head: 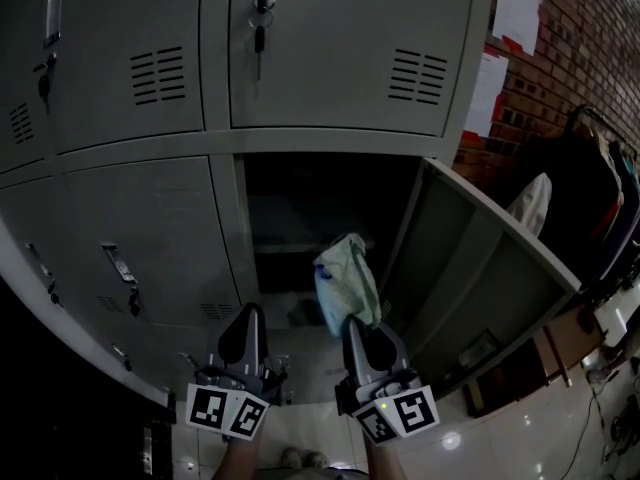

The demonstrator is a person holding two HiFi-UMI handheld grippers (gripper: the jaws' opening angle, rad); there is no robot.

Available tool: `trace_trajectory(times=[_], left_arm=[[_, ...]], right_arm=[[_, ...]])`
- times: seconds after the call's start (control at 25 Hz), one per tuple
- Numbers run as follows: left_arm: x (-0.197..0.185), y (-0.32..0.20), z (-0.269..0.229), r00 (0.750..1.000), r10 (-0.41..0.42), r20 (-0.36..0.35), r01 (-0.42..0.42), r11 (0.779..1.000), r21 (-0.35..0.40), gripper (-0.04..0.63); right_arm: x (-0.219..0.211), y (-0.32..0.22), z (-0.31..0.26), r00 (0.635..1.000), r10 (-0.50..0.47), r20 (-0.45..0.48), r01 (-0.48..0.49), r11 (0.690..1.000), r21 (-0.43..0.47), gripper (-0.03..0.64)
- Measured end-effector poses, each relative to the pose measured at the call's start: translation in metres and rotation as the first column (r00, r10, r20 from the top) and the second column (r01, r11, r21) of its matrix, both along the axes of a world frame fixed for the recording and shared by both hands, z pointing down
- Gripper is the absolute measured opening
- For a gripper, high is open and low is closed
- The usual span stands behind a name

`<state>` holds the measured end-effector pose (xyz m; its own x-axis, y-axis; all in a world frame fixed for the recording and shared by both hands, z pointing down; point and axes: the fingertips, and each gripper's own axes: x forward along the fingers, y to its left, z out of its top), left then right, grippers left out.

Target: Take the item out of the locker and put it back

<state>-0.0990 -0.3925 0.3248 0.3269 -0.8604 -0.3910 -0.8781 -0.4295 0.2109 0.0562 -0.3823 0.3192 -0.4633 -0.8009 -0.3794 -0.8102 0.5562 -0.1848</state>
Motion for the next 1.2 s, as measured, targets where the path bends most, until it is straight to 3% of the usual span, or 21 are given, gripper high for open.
trace_trajectory(times=[0.6, 0.88, 0.96, 1.2], left_arm=[[-0.007, 0.0, -0.002, 0.999, -0.019, -0.031, 0.019, 1.0, 0.008, 0.005], [-0.009, -0.005, -0.003, 0.999, -0.008, -0.039, 0.008, 1.0, 0.003, 0.005], [-0.007, -0.008, -0.004, 0.999, -0.001, -0.04, 0.001, 1.0, 0.004, 0.005], [-0.006, -0.014, -0.001, 0.998, 0.026, -0.064, -0.026, 1.0, -0.01, 0.005]], right_arm=[[0.013, 0.008, 0.03, 0.999, -0.008, 0.041, 0.011, 0.997, -0.08, 0.061], [0.004, -0.001, -0.001, 0.998, -0.041, 0.057, 0.043, 0.999, -0.029, 0.06], [-0.009, -0.026, -0.026, 0.998, -0.052, 0.021, 0.053, 0.998, -0.029, 0.06], [-0.031, -0.137, -0.065, 0.977, 0.09, -0.193, -0.109, 0.99, -0.092, 0.06]])
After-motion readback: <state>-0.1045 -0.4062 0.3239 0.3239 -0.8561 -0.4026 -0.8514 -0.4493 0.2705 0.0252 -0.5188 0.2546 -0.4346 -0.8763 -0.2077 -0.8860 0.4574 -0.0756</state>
